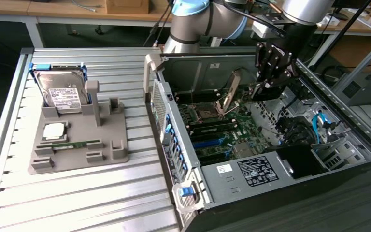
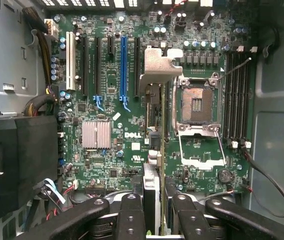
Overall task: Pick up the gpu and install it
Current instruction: 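Insert the gpu into the slot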
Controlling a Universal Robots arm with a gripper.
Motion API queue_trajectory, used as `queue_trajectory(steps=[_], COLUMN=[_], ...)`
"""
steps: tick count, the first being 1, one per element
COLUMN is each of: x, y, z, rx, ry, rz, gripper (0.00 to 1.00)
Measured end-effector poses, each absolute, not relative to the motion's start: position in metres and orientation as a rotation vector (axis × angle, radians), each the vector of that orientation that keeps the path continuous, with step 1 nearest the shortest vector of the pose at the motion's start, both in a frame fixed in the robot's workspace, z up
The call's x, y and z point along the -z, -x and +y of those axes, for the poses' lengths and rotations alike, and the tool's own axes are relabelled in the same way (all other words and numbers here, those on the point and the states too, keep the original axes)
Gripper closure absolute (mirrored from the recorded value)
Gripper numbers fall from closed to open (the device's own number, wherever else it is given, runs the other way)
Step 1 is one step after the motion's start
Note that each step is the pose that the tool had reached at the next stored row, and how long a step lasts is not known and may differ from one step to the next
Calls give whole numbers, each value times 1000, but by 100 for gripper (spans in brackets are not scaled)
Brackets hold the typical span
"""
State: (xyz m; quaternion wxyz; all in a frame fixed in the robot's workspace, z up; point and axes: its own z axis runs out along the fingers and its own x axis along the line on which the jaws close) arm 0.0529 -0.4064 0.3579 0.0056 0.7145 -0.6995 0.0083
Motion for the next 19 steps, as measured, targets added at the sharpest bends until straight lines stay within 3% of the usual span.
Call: queue_trajectory(steps=[19], x=[-353], y=[-47], z=[-409], rx=[-26], ry=[-2237], rz=[-2190], gripper=[73])
